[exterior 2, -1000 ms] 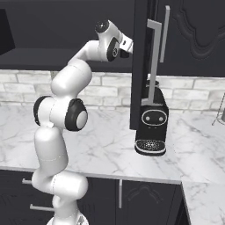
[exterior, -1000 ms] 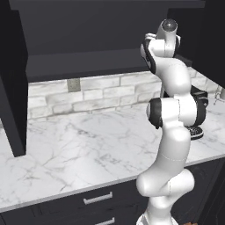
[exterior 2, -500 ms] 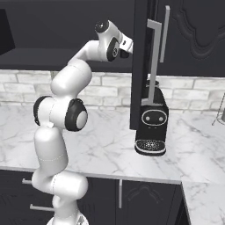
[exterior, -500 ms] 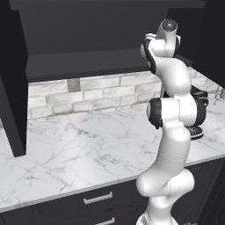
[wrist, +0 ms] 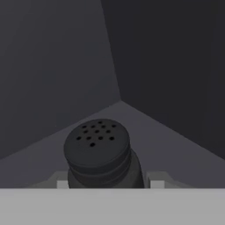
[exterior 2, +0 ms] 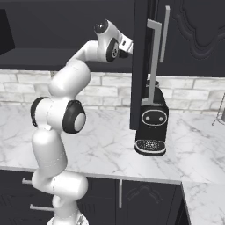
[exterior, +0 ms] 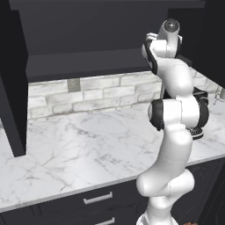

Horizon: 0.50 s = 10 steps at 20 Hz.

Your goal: Collect the turmeric, mayonnaise, and shaker from the cabinet and place them next to the stove.

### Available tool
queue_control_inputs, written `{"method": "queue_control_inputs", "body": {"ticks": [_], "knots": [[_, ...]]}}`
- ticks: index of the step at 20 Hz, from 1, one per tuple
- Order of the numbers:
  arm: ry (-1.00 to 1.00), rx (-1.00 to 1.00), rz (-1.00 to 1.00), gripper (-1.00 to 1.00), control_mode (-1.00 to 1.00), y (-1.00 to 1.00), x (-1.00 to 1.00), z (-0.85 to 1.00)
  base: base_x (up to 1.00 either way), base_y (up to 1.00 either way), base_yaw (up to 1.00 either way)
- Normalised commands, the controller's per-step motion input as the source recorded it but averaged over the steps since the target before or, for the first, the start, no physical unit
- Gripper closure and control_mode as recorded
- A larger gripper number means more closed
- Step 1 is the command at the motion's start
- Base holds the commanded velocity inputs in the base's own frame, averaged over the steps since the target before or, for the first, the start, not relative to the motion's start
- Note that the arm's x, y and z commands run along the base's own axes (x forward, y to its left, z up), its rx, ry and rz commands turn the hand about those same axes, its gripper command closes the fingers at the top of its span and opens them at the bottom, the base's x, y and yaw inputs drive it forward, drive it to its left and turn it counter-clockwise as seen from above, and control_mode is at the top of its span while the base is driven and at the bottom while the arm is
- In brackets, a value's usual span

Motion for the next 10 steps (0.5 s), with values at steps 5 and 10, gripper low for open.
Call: {"method": "queue_control_inputs", "body": {"ticks": [5, 10], "knots": [[-0.13, 0.00, 0.00, 1.00, -1.00, 0.06, -0.68, -0.23, 0.00, 0.00, 0.00], [-0.04, -0.02, 0.04, 1.00, -1.00, 0.30, -0.88, -0.08, 0.00, 0.00, 0.00]]}}
